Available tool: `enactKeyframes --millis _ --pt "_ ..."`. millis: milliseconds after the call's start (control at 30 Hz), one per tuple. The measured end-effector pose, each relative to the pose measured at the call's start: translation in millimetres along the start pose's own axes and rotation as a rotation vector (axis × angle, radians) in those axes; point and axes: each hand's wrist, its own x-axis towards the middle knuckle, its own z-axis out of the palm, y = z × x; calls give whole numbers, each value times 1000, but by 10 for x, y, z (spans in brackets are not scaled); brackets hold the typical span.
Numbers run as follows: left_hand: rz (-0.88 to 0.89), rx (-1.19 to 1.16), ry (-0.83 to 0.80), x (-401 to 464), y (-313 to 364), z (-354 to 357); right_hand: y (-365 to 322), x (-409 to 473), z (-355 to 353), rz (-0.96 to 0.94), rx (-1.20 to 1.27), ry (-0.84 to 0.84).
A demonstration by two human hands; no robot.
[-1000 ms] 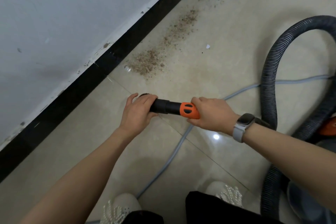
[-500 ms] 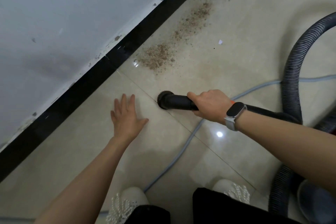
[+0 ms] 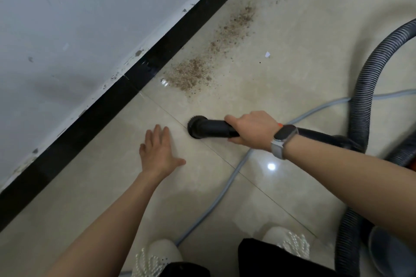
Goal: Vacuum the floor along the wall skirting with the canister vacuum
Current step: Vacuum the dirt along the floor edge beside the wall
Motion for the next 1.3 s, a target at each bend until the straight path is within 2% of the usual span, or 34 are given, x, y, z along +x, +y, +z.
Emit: enactKeyframes --millis 267,400,567,633,767,833,1133,1200,1300 --pt "7 -120 58 71 -77 -80 -46 194 -79 23 12 -1" --pt "-14 -100 60 200 6 -133 223 312 -124 187 16 90" --pt "-67 -76 -71 379 135 -273 447 396 -186 363 61 125" --pt "-84 -72 -97 422 146 -311 384 389 -200 334 69 118" --pt "-85 -33 -117 478 109 -316 -44 387 -161 97 64 70" --pt "-80 -29 -111 482 91 -300 -184 448 -176 43 52 61" --pt "-88 -1 -104 492 52 -275 325 733 -339 366 59 180" --pt "-91 -7 -110 493 55 -281 260 725 -340 328 49 187" --pt "-95 8 -103 493 51 -296 0 705 -319 170 40 168"
